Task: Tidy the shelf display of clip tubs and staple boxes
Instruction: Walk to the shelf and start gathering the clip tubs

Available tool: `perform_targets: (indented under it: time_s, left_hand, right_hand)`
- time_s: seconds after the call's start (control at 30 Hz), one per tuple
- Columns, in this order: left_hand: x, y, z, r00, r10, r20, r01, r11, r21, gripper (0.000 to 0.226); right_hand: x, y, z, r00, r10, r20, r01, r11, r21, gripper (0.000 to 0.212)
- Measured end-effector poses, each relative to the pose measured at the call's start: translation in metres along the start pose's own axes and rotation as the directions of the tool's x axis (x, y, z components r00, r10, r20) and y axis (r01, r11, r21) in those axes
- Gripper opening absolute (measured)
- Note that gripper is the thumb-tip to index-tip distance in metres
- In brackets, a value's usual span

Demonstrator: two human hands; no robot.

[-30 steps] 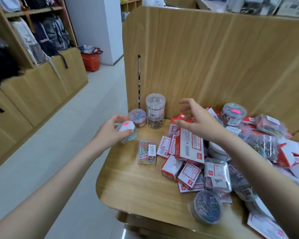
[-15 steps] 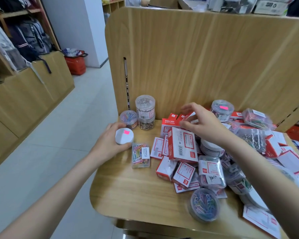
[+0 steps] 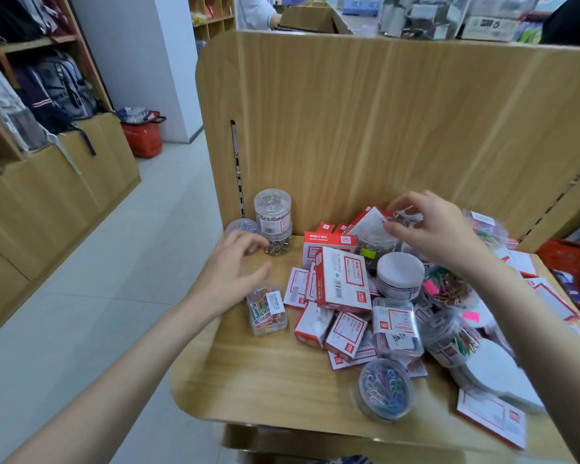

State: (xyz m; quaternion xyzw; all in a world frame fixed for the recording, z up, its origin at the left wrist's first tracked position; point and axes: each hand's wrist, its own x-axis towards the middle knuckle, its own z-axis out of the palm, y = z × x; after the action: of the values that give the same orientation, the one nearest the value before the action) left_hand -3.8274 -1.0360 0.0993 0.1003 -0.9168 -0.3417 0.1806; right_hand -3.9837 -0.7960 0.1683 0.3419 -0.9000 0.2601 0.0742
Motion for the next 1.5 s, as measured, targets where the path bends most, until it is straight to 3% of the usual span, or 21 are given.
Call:
perform_targets:
  time_s: [0.17,0.23,0.37,0.53,0.63,0.7,0.73,0.87,1.0,1.13,1.5]
  left_hand:
    - [0.011,0.032,0.026,0.981,0.179,0.075,-0.170,0.979,-0.115,0.049]
    - [0.015,0.039,0.037,0.970,0.212,0.119,-0.198,0.973,-0.117,0.048]
    - [0.018,0.043,0.049,0.962,0.242,0.124,-0.227,0.966,-0.125,0.027]
    - [0.008,0.027,0.034,0.991,0.129,-0.023,-0.132,0.981,-0.143,0.031]
    - [-0.002,-0.004,0.021,0.995,-0.045,-0.091,0.056,0.991,0.125,0.047]
    - [-0.014,-0.024,0.012,0.984,-0.175,-0.029,0.176,0.943,0.284,0.065]
    - [-0.020,-0.032,0.008,0.978,-0.207,0.010,0.196,0.939,0.283,0.073]
    - [-0.047,-0.047,-0.002,0.977,-0.191,0.093,0.182,0.979,0.095,0.066]
    - [-0.069,-0.054,-0.006,0.962,-0.248,0.115,0.261,0.958,-0.116,0.093]
    - [-0.080,-0.056,-0.003,0.961,-0.265,0.081,0.277,0.908,-0.314,0.093]
    - [-0.069,-0.049,0.001,0.979,-0.203,0.031,0.199,0.902,-0.384,0.091]
  right_hand:
    - [-0.024,0.017,-0.005,0.943,0.082,0.323,-0.026,0.984,-0.175,0.056]
    - [-0.033,0.018,0.002,0.943,0.056,0.327,0.011,0.980,-0.198,0.054]
    - [-0.040,0.020,0.000,0.975,0.020,0.219,-0.008,0.999,-0.054,0.048]
    - [-0.018,-0.003,-0.023,0.997,0.034,-0.064,-0.017,0.968,0.250,0.038]
    - [0.003,-0.034,-0.012,0.997,-0.071,0.003,0.065,0.929,0.365,0.038]
    - [0.012,-0.057,0.005,0.983,-0.157,0.093,0.108,0.912,0.397,0.038]
    - [0.015,-0.069,0.015,0.971,-0.197,0.136,0.130,0.911,0.391,0.039]
    - [0.019,-0.104,0.058,0.905,-0.314,0.286,0.234,0.930,0.283,0.040]
    - [0.011,-0.125,0.087,0.845,-0.399,0.356,0.321,0.911,0.261,0.042]
    - [-0.002,-0.132,0.109,0.797,-0.424,0.430,0.339,0.904,0.262,0.046]
    - [-0.010,-0.123,0.124,0.805,-0.461,0.374,0.349,0.877,0.330,0.047]
